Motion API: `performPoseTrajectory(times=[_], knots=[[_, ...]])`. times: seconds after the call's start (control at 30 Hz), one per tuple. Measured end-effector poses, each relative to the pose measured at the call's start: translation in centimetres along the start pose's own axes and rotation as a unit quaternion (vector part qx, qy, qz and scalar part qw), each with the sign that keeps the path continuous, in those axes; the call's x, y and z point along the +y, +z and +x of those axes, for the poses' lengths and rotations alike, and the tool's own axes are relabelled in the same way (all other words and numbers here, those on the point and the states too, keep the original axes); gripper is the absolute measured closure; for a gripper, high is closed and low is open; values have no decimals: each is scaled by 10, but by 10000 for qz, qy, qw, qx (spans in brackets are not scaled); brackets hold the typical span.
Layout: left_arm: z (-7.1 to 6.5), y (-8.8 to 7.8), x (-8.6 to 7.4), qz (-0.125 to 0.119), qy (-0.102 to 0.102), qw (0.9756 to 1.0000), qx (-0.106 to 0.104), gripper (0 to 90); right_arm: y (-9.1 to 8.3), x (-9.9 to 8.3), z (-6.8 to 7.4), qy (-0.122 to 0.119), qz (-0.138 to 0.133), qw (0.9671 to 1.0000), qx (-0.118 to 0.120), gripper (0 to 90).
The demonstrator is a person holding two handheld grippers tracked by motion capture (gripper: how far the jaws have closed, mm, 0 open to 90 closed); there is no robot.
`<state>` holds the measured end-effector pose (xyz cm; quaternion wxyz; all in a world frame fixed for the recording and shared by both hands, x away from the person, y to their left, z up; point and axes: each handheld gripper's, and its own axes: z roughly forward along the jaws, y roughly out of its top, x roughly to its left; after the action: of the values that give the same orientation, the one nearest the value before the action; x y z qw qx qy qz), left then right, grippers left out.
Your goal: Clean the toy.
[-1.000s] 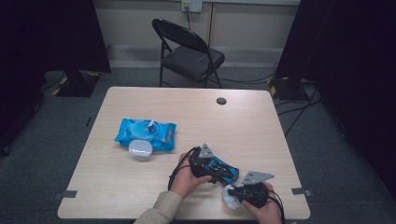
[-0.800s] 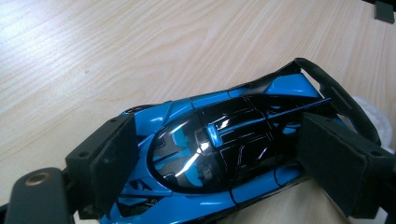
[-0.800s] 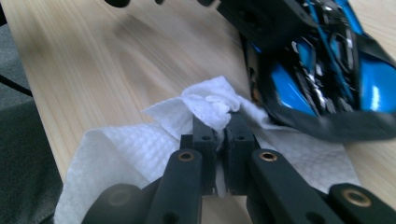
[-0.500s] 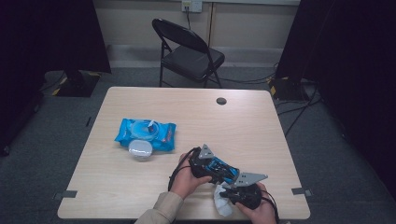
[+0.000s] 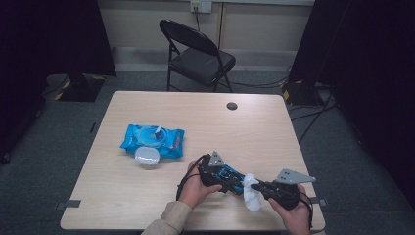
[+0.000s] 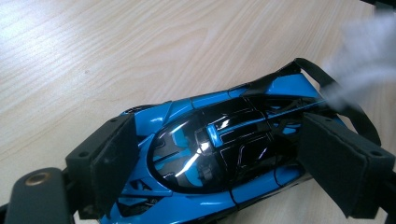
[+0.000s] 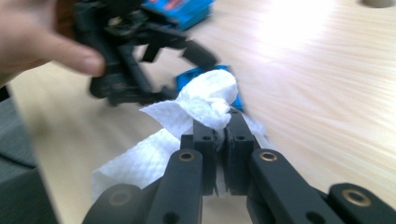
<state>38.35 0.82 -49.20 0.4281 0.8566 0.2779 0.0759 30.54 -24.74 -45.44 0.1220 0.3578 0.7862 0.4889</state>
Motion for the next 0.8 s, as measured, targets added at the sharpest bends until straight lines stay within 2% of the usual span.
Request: performPoseTrajectory(times=[0.07,0.3,0.63,0.8], knots=[[0,0,0,2,-8,10000,-5,127,-1,-3,-7,38,6,9998,-183,860],[-1,0,-1,-30,-28,10000,-8,127,3,-11,-23,214,65,9987,-462,860],[-1,0,-1,-61,-21,10000,-12,127,20,-23,-38,370,205,9968,-679,858],[-1,0,-2,-71,-19,10000,-13,127,29,-26,-40,350,313,9963,-716,858]])
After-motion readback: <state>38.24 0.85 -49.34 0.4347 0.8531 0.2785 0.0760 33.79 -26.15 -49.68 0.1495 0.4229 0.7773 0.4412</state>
